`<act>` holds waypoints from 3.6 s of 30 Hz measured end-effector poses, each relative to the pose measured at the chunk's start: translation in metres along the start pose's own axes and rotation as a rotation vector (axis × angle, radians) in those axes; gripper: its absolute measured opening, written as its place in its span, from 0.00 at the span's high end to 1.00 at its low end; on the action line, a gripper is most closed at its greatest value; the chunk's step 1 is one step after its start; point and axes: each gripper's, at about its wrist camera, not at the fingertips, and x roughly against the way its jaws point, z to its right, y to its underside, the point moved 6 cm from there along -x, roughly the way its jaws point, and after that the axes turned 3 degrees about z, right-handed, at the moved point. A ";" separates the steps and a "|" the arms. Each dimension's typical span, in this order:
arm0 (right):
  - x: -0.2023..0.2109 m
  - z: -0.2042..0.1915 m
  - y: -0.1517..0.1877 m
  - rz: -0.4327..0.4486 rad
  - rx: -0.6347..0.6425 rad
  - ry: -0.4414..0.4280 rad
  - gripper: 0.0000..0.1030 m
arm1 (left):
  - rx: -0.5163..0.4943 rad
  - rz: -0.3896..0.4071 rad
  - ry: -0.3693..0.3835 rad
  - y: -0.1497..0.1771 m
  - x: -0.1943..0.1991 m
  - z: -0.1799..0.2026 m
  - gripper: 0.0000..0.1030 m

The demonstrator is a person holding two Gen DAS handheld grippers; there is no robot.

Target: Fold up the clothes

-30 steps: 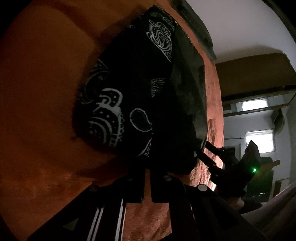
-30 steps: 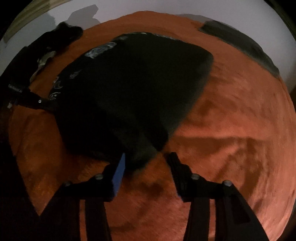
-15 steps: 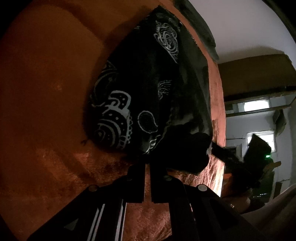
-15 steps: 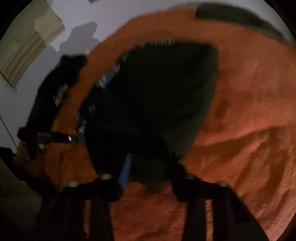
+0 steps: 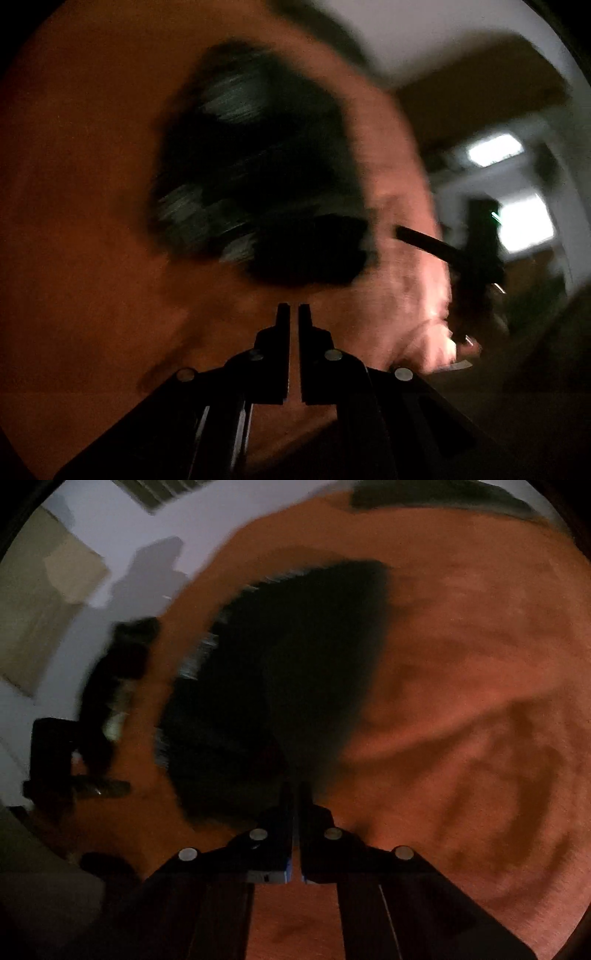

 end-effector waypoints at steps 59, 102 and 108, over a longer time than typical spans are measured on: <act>-0.027 0.138 -0.055 -0.013 -0.462 -0.296 0.46 | 0.050 0.009 -0.042 -0.185 -0.052 -0.095 0.43; -0.068 0.103 -0.073 -0.140 -0.486 -0.342 0.70 | 0.291 -0.236 0.331 -0.178 -0.123 -0.087 0.54; -0.063 0.098 -0.070 -0.185 -0.462 -0.385 0.59 | 0.297 -0.273 0.401 -0.174 -0.128 -0.080 0.41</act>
